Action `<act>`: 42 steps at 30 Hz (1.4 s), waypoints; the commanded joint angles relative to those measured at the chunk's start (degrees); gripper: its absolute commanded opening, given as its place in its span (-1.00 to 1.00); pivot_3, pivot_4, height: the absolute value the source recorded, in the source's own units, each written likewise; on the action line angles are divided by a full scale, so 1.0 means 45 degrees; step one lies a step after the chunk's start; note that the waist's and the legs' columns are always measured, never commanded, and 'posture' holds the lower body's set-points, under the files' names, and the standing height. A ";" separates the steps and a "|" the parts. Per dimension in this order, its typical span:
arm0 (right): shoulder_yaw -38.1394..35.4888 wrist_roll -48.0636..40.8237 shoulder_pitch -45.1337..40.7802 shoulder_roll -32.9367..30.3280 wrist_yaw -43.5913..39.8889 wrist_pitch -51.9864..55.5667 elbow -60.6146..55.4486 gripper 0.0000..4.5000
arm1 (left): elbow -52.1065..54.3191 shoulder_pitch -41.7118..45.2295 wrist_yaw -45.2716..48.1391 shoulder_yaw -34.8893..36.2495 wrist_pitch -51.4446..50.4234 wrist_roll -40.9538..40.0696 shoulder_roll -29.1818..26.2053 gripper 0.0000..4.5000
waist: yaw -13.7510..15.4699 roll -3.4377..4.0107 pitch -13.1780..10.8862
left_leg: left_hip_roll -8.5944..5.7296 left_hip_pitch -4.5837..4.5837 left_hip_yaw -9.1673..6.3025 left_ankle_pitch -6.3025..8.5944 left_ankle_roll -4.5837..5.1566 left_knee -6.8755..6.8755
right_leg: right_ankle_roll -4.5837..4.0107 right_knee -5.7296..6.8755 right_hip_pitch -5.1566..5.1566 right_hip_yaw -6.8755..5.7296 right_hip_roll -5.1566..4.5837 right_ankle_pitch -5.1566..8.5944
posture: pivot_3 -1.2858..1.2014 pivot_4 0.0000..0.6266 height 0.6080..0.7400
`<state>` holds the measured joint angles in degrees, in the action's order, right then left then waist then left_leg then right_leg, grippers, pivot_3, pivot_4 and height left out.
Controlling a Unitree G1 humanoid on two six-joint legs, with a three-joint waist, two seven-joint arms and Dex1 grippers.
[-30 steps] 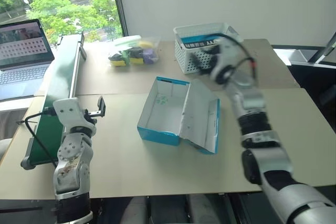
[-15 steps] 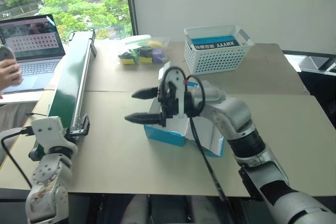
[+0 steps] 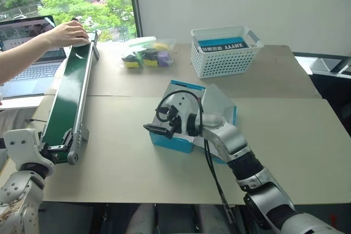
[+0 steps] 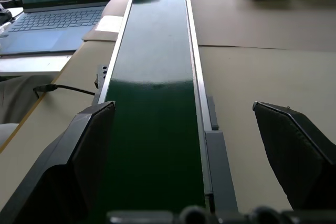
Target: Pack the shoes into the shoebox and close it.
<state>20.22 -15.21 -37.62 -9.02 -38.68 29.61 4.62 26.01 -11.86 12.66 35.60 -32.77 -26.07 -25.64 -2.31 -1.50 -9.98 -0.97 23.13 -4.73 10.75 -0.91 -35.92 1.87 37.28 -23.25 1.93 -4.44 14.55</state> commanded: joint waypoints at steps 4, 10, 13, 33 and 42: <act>-0.0327 0.0245 -0.0001 0.0260 0.0380 0.0152 -0.0740 0.99 | 0.0071 0.0277 -0.0072 0.0219 0.0327 0.0004 -0.0057 1.00 | 0.0000 -0.0002 0.0001 | 0.0000 0.0000 0.0000 0.0000 -0.0001 0.0000 | 0.0000 0.0000 0.0000 0.0001 0.0000 0.0000 | 0.03 -0.52 0.96; -0.0504 0.0553 -0.0231 0.0359 0.0600 -0.0278 -0.0515 0.99 | -0.0187 0.0358 0.0041 0.0100 0.0359 0.0047 -0.0053 1.00 | -0.0018 -0.0002 0.0001 | 0.0000 -0.0001 0.0002 0.0001 -0.0001 0.0001 | 0.0000 -0.0001 -0.0001 0.0003 0.0000 0.0000 | 0.03 -0.52 0.96; -0.0797 0.0569 -0.0254 0.0488 0.0864 -0.0206 -0.0482 0.99 | -0.0401 0.0401 0.0041 -0.0017 0.0359 0.0117 -0.0019 1.00 | -0.0019 -0.0002 0.0001 | 0.0000 -0.0001 0.0003 0.0001 -0.0001 0.0002 | 0.0000 -0.0001 -0.0002 0.0003 0.0001 0.0000 | 0.03 -0.52 0.96; -0.0919 0.0791 -0.0024 0.0381 0.1260 0.0924 -0.0997 0.99 | -0.0946 0.0487 -0.0603 0.0380 0.0279 0.0238 0.0141 1.00 | -0.0022 -0.0004 0.0002 | 0.0001 -0.0001 0.0006 0.0001 -0.0002 0.0003 | -0.0001 -0.0001 -0.0002 0.0008 0.0001 0.0000 | 0.03 -0.52 0.96; -0.0873 0.1066 -0.0280 0.0432 0.1316 0.0610 -0.0497 0.99 | -0.1112 0.0652 -0.0805 0.0336 0.0353 0.0403 0.0211 1.00 | -0.0021 -0.0005 0.0003 | 0.0001 -0.0002 0.0007 0.0001 -0.0002 0.0003 | 0.0000 -0.0001 -0.0002 0.0008 0.0001 0.0000 | 0.03 -0.52 0.96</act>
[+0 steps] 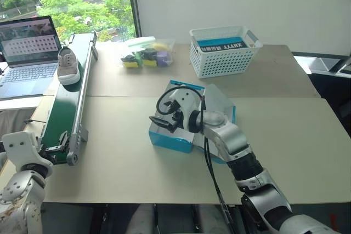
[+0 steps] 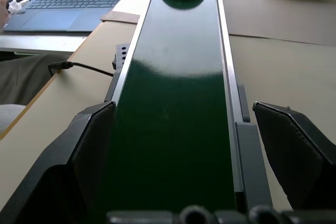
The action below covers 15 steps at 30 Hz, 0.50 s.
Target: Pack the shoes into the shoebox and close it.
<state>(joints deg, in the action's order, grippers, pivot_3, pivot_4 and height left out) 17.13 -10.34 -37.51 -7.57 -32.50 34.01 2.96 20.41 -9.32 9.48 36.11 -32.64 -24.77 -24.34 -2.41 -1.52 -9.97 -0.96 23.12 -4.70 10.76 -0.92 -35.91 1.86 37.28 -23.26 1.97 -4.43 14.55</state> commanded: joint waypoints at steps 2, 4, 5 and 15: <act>-0.0177 0.0034 -0.0278 0.0139 -0.0059 -0.0404 -0.0113 0.99 | 0.0120 0.0047 -0.0122 0.0246 0.0362 0.0128 -0.0037 1.00 | -0.0004 -0.0001 0.0000 | 0.0000 0.0000 0.0000 0.0000 0.0000 0.0000 | 0.0000 -0.0001 0.0000 0.0001 -0.0001 0.0000 | 0.03 -0.52 0.96; -0.0156 0.0069 -0.0242 0.0148 -0.0055 -0.0414 -0.0123 0.99 | 0.0115 0.0048 -0.0148 0.0279 0.0366 0.0108 -0.0006 1.00 | -0.0002 -0.0001 0.0000 | 0.0000 0.0001 0.0000 0.0000 0.0000 0.0001 | 0.0000 -0.0002 0.0000 0.0001 -0.0001 0.0000 | 0.03 -0.52 0.96; -0.0151 0.0077 -0.0236 0.0149 -0.0058 -0.0415 -0.0119 0.99 | 0.0110 0.0061 -0.0158 0.0285 0.0366 0.0099 0.0001 1.00 | -0.0002 -0.0001 0.0000 | 0.0000 0.0001 0.0000 0.0000 0.0000 0.0001 | 0.0000 -0.0002 -0.0001 0.0001 0.0000 0.0000 | 0.03 -0.52 0.96; -0.0169 0.0237 -0.0366 0.0156 0.0071 -0.0287 0.0027 0.99 | -0.0272 0.0257 -0.0257 0.0041 0.0618 0.0264 -0.0001 1.00 | -0.0003 -0.0001 0.0000 | 0.0000 0.0001 0.0000 0.0001 -0.0001 0.0001 | 0.0000 -0.0003 -0.0001 0.0001 -0.0001 0.0000 | 0.03 -0.52 0.96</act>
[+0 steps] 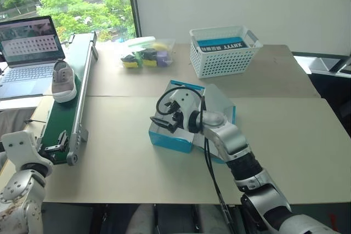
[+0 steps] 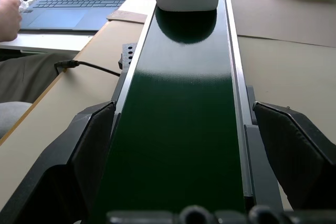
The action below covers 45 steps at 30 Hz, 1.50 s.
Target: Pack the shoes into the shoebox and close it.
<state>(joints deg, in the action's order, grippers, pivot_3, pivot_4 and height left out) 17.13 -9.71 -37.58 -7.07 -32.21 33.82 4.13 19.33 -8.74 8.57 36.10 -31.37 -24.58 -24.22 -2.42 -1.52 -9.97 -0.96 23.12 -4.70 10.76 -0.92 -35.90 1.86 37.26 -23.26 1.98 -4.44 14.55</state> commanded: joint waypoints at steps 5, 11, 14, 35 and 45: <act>-0.0150 0.0148 -0.0295 -0.0033 -0.0010 -0.0164 -0.0333 0.99 | -0.0351 0.0243 -0.0052 -0.0191 0.0422 0.0323 -0.0008 1.00 | 0.0002 -0.0001 0.0000 | -0.0001 0.0000 0.0000 0.0000 0.0000 0.0000 | 0.0000 0.0000 0.0000 -0.0001 0.0001 0.0000 | 0.03 -0.52 0.96; -0.0161 0.0146 -0.0181 -0.0058 0.0020 -0.0073 -0.0482 0.99 | -0.0496 0.0321 -0.0010 -0.0236 0.0349 0.0368 -0.0024 1.00 | -0.0002 -0.0002 0.0000 | 0.0000 0.0000 0.0000 0.0000 0.0000 0.0001 | 0.0000 0.0000 0.0000 0.0000 0.0000 0.0000 | 0.03 -0.52 0.96; -0.0158 0.0135 -0.0167 -0.0034 0.0044 -0.0048 -0.0522 0.99 | -0.0587 0.0365 0.0009 -0.0187 0.0310 0.0370 -0.0066 1.00 | 0.0001 -0.0002 0.0000 | 0.0000 0.0000 0.0000 0.0000 0.0000 0.0001 | 0.0000 0.0000 0.0000 0.0000 0.0000 0.0000 | 0.03 -0.52 0.96; -0.0523 -0.0094 -0.0271 0.0070 0.0336 0.0257 -0.0859 1.00 | -0.0678 0.1416 -0.0591 -0.0166 -0.0646 -0.0305 0.0425 0.28 | 0.0029 -0.0016 0.0005 | -0.0002 0.0001 -0.0002 0.0000 0.0000 0.0000 | 0.0000 0.0002 0.0000 -0.0001 -0.0001 -0.0001 | 0.03 -0.52 0.96; -0.1127 -0.0475 -0.0438 0.0567 0.0791 0.0695 -0.0430 1.00 | 0.0787 0.2280 -0.1342 -0.0459 0.1896 0.0192 0.1435 0.26 | 0.0038 -0.0047 0.0012 | 0.0000 0.0008 -0.0001 0.0001 -0.0003 0.0000 | -0.0001 -0.0004 -0.0004 -0.0002 -0.0001 -0.0003 | 0.03 -0.52 0.96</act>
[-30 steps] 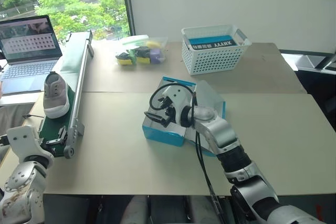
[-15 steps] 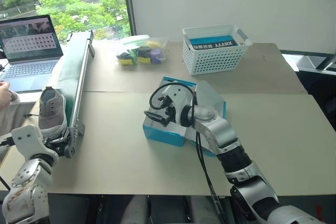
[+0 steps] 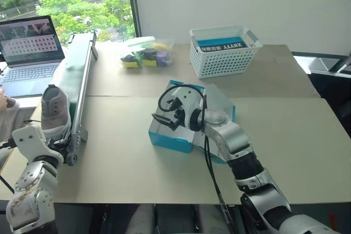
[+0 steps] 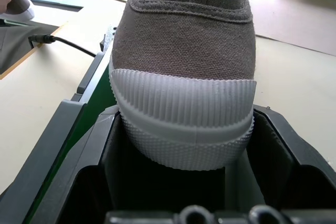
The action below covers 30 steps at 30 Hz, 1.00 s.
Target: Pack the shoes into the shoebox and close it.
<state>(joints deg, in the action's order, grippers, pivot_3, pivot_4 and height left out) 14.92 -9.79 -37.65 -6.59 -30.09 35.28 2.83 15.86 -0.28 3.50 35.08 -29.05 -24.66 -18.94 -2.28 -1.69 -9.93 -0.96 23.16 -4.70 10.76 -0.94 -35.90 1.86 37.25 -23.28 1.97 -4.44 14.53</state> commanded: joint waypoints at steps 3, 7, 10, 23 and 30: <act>-0.3497 -0.2765 -0.1383 0.1920 0.1604 0.2936 0.0910 1.00 | 0.2475 0.0537 -0.0011 -0.1754 0.1163 -0.0024 0.0928 0.26 | 0.0024 -0.0011 0.0005 | -0.0001 0.0004 0.0000 0.0001 -0.0002 0.0001 | -0.0001 -0.0002 0.0000 0.0007 -0.0004 -0.0002 | 0.03 -0.52 0.96; -0.7471 -0.6502 -0.2882 0.3230 0.2679 0.7267 0.2810 1.00 | 0.3434 0.0603 0.0323 -0.3929 0.0401 -0.0375 0.1634 0.26 | 0.0139 -0.0018 0.0009 | 0.0001 0.0005 -0.0001 0.0001 -0.0001 -0.0006 | 0.0001 -0.0003 0.0011 0.0011 -0.0003 -0.0020 | 0.03 -0.52 0.96; -0.9395 -0.8345 -0.3813 0.3527 0.3666 0.8484 0.3763 1.00 | 0.4250 0.0715 0.0590 -0.5696 -0.0317 -0.0918 0.2188 0.26 | 0.0192 -0.0018 0.0009 | -0.0002 0.0021 0.0002 0.0004 0.0004 -0.0003 | 0.0003 -0.0021 0.0003 0.0008 -0.0001 -0.0020 | 0.03 -0.52 0.96; -0.9763 -0.9692 -0.3992 0.3592 0.5344 0.8432 0.3293 1.00 | 0.4860 0.1095 0.1030 -0.7295 -0.1806 -0.1742 0.2229 0.26 | -0.0068 -0.0011 0.0009 | 0.0002 0.0031 0.0068 0.0003 0.0013 -0.0016 | 0.0013 0.0031 -0.0042 0.0072 0.0019 -0.0014 | 0.03 -0.52 0.96; -0.9597 -1.0385 -0.3908 0.3513 0.5604 0.8258 0.3039 0.89 | 0.4768 0.1218 0.1065 -0.7255 -0.1957 -0.1944 0.2131 0.26 | -0.0077 -0.0009 0.0008 | 0.0003 0.0038 0.0067 0.0004 0.0015 -0.0013 | 0.0015 0.0016 -0.0042 0.0069 0.0019 -0.0013 | 0.03 -0.52 0.96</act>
<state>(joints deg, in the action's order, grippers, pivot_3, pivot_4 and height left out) -28.81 -53.33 -52.87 5.30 -4.83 73.62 18.98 34.48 4.48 6.09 4.56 -37.70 -31.66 -9.30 -2.62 -1.73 -9.89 -0.95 23.32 -4.40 10.78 -0.87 -35.96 1.93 37.32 -23.47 2.28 -4.35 14.47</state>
